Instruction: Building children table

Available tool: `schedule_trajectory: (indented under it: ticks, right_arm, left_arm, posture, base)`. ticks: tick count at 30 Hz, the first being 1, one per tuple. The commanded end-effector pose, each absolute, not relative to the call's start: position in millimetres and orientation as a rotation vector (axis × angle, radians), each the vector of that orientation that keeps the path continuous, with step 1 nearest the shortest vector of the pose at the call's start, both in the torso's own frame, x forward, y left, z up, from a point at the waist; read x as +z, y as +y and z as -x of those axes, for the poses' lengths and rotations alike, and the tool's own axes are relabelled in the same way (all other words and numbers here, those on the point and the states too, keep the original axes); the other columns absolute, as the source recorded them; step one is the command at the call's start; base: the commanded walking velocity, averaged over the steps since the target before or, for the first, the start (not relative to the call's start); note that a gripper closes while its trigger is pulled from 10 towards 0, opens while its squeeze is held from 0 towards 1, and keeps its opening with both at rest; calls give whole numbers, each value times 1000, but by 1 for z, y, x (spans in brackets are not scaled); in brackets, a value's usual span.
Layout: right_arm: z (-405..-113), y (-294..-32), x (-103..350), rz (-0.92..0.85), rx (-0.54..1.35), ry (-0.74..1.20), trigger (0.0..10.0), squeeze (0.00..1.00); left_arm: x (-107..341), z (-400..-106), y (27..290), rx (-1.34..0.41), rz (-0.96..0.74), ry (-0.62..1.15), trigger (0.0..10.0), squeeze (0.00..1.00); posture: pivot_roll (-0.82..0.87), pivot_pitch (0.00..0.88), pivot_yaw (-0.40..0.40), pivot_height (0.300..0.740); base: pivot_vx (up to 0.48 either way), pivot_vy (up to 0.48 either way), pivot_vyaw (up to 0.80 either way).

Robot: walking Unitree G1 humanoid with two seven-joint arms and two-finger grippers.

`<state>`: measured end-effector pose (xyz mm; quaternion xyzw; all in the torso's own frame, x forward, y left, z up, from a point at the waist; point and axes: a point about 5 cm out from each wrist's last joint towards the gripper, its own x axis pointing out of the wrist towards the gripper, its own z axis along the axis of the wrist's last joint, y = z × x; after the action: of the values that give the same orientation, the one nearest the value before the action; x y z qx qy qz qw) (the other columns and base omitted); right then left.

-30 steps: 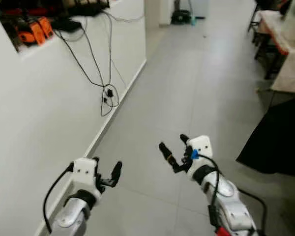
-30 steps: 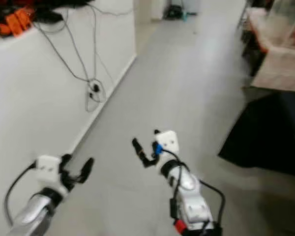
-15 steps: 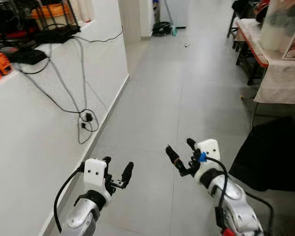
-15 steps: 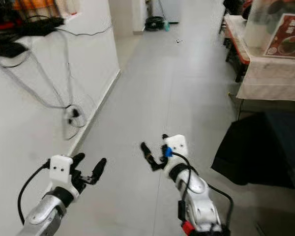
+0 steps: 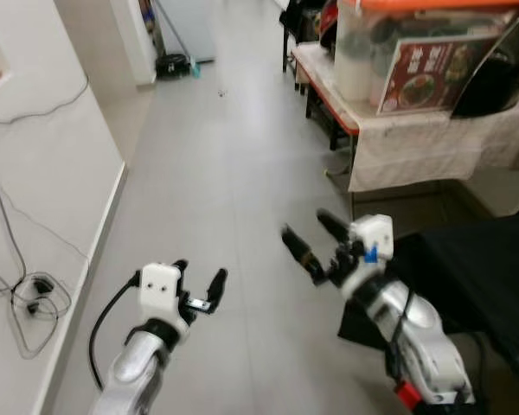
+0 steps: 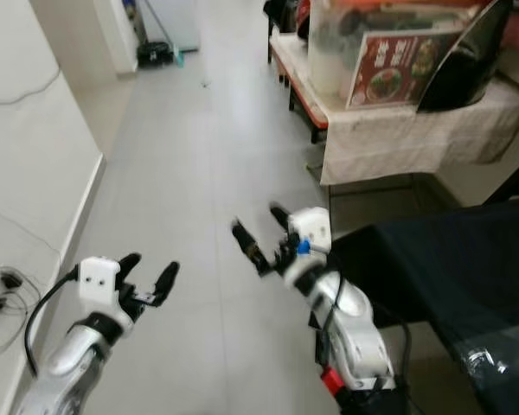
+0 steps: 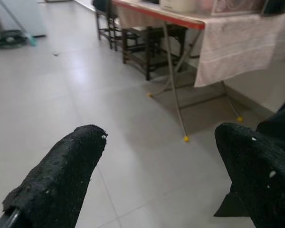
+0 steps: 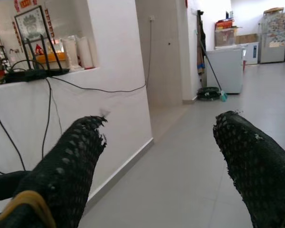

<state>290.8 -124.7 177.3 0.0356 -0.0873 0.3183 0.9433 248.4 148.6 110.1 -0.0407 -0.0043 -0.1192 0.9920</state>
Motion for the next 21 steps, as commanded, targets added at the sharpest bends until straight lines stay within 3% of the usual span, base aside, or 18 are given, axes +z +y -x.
schedule_trajectory:
  ticks: [1,21]
  right_arm:
    - [-292,-130,179,-66,627,-171,10000,0]
    - [-313,-146,201,120,396,-210,10000,0]
  left_arm:
    - [109,-248,142,-275,73,-5,10000,0]
    - [120,-257,141,-224,64,-51,10000,0]
  posture:
    - [-36,13,46,740]
    - [-22,36,44,740]
  base:
    - [0,0,-800]
    - [0,0,-800]
